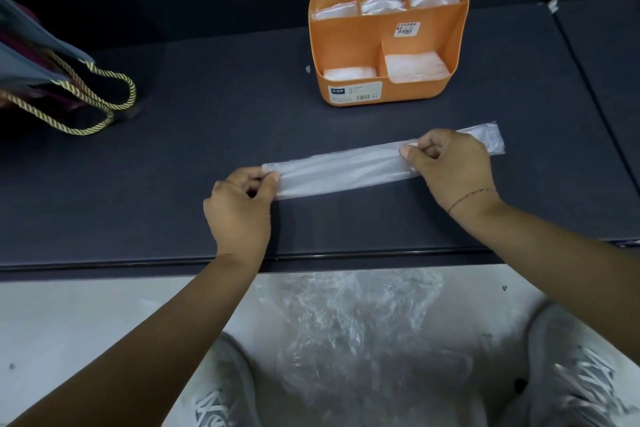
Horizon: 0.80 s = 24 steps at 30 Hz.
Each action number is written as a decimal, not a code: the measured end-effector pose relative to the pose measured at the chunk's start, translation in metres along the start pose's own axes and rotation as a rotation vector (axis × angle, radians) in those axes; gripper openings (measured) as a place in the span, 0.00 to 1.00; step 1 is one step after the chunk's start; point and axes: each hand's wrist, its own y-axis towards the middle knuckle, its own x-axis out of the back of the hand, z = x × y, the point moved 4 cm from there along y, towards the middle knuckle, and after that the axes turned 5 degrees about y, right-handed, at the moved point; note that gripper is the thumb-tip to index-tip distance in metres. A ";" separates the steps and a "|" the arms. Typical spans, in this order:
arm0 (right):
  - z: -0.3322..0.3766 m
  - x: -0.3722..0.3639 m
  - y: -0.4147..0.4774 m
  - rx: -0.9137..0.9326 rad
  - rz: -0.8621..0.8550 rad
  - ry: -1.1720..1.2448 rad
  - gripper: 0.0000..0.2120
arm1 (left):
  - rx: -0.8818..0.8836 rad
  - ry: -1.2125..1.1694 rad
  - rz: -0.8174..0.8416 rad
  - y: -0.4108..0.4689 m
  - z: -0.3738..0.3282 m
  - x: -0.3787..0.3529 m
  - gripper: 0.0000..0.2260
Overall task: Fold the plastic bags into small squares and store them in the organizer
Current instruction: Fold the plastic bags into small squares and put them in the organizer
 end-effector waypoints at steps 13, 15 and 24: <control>0.027 -0.004 -0.006 0.418 -0.173 -0.345 0.18 | -0.586 0.339 -0.109 -0.006 -0.030 -0.010 0.16; 0.046 -0.023 -0.020 0.647 -0.027 -0.332 0.24 | -0.730 0.430 0.036 -0.010 -0.039 -0.027 0.21; 0.014 -0.055 -0.027 0.641 0.479 -0.752 0.43 | -0.668 0.747 0.342 -0.010 -0.020 -0.056 0.35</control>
